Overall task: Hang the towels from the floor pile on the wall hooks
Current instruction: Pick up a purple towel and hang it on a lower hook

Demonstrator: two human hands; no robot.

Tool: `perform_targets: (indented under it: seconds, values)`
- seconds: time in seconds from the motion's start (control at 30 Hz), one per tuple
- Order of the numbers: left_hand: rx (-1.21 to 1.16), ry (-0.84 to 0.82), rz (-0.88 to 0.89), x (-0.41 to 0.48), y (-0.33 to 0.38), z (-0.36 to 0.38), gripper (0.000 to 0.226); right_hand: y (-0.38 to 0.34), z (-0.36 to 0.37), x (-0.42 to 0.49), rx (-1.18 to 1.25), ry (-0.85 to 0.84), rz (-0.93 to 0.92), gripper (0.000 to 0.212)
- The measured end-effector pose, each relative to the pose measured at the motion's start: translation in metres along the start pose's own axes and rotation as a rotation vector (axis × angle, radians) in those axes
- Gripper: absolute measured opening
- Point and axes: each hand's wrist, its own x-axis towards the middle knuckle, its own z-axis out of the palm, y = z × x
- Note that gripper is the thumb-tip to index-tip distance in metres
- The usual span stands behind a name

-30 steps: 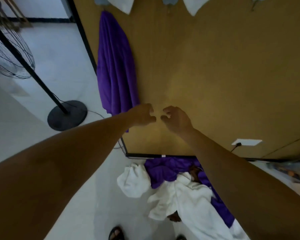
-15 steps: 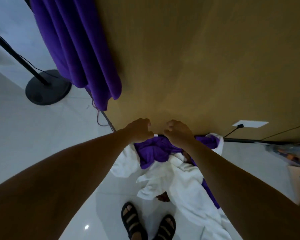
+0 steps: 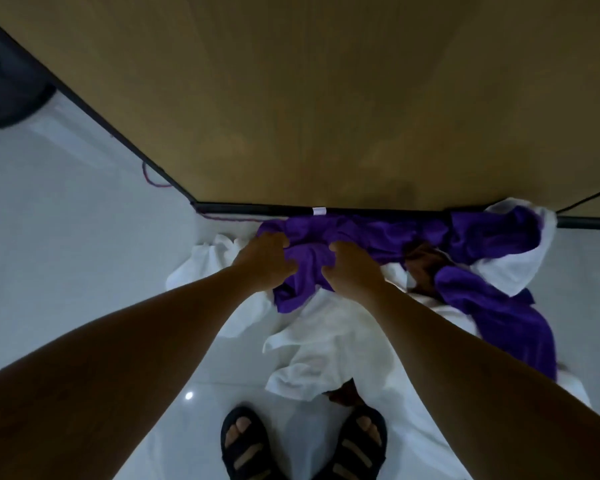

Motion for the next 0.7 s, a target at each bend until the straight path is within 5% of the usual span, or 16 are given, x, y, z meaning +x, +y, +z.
perform_targets:
  seconds: [0.3, 0.47, 0.7]
  values:
    - [-0.051, 0.071, 0.030, 0.095, -0.060, 0.080, 0.045, 0.031, 0.102, 0.127, -0.119, -0.013, -0.058, 0.085]
    - [-0.074, -0.005, 0.014, 0.071, -0.068, 0.072, 0.056, 0.041, 0.117, 0.104, -0.253, -0.087, 0.038, 0.037]
    - [-0.160, -0.115, 0.108, -0.038, -0.008, -0.020, 0.079, -0.028, -0.018, -0.019, 0.499, 0.134, 0.014, 0.027]
